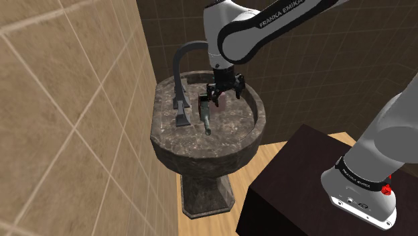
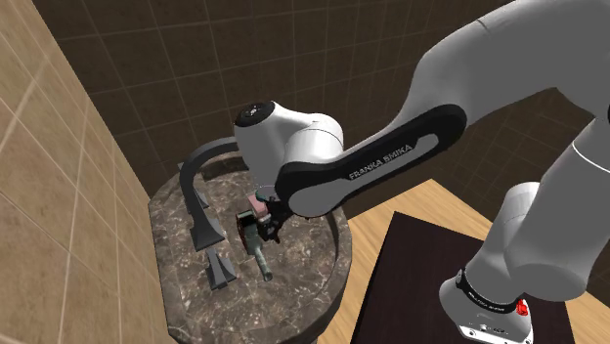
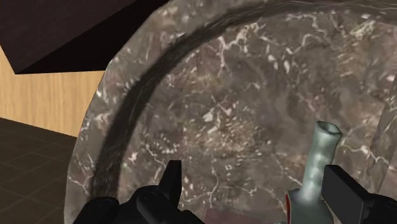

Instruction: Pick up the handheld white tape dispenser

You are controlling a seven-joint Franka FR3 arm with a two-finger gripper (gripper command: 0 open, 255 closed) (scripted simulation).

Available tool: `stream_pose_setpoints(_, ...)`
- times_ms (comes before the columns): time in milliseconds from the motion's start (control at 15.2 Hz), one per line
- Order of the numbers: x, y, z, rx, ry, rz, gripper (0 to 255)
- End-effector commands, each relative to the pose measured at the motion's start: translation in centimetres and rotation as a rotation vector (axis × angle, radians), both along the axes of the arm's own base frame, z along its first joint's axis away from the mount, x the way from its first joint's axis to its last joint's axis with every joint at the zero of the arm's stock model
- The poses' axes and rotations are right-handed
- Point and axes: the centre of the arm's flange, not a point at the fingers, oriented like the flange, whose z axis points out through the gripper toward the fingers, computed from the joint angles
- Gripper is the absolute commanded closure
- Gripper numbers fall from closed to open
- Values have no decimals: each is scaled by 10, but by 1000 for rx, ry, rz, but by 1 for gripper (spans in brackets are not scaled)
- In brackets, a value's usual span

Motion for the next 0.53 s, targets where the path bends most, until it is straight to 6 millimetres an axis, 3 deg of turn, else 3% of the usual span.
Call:
stream_pose_setpoints(0, 19, 11, -20, -8, 7, -48, 0)
stream_pose_setpoints(462, 83, 38, -88, -36, 33, -203, 0)
